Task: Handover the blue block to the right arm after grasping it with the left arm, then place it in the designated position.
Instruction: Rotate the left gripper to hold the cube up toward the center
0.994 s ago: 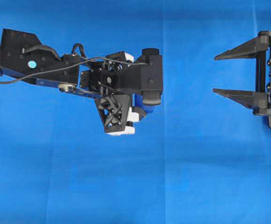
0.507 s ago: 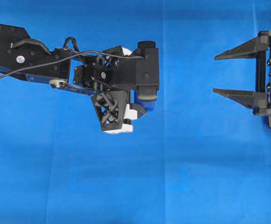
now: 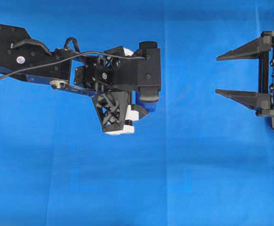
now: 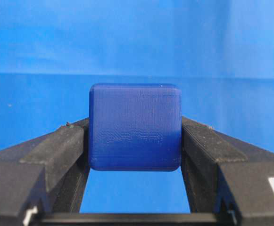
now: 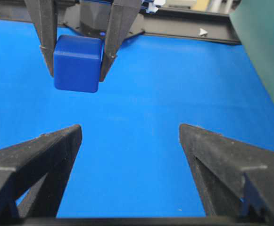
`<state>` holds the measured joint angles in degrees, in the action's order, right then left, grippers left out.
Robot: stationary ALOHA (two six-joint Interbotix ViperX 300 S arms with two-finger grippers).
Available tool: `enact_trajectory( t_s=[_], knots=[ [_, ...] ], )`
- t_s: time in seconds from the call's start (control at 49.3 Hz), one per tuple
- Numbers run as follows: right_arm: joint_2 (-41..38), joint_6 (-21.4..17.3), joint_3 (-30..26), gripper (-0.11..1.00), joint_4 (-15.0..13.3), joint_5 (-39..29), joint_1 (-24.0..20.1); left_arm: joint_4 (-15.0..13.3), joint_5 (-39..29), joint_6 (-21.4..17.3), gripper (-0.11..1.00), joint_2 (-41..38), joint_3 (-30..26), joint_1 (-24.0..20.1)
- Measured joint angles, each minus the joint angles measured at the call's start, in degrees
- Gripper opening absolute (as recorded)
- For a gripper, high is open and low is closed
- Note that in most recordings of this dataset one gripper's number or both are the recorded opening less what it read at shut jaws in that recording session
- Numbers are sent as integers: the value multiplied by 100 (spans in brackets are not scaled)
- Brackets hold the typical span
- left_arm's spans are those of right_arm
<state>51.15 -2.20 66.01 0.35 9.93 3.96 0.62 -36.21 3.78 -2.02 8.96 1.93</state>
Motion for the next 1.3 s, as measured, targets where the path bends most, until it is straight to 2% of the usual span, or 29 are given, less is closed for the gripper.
enact_trajectory(
  t_s=[0.912, 1.135, 1.298],
  knots=[
    [0, 0, 0, 97, 0, 0, 0, 9, 70, 0, 49, 53, 9, 0],
    [0, 9, 0, 97, 0, 0, 0, 0, 694, 0, 48, 369, 360, -9],
    [0, 0, 0, 97, 0, 0, 0, 0, 1538, 0, 48, 659, 835, 0]
  ],
)
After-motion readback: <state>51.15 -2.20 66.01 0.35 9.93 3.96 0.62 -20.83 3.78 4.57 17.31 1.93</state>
